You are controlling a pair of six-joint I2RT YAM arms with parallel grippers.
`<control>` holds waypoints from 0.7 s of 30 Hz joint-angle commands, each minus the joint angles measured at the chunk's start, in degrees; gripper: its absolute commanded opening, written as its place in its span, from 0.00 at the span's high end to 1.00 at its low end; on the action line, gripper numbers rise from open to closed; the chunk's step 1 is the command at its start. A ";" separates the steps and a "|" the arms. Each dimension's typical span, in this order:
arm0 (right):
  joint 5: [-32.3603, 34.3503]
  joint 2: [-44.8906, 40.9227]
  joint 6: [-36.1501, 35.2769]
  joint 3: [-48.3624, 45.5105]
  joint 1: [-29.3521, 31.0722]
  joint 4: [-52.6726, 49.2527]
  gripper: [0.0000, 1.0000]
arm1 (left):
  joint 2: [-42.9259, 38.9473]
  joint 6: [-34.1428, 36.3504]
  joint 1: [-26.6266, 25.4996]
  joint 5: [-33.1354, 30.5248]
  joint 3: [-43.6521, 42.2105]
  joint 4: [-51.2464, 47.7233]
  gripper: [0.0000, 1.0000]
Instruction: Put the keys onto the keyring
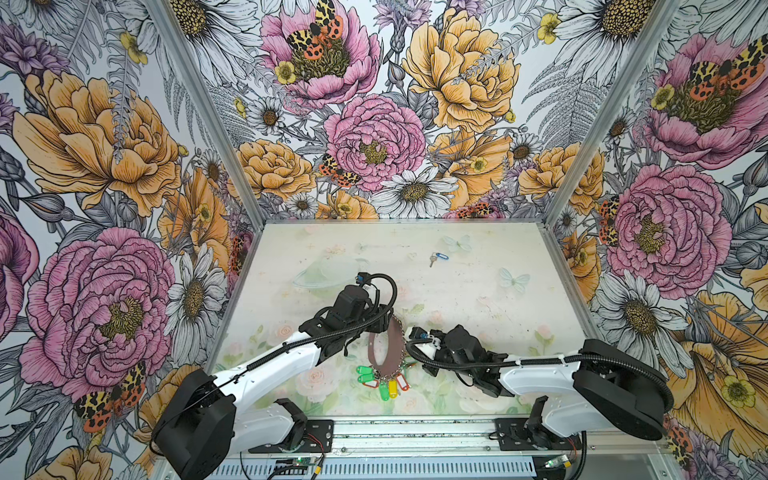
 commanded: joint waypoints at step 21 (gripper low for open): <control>-4.25 0.27 3.40 0.68 -1.39 6.46 1.00 | -4.11 6.49 -7.02 13.63 -12.70 19.14 0.61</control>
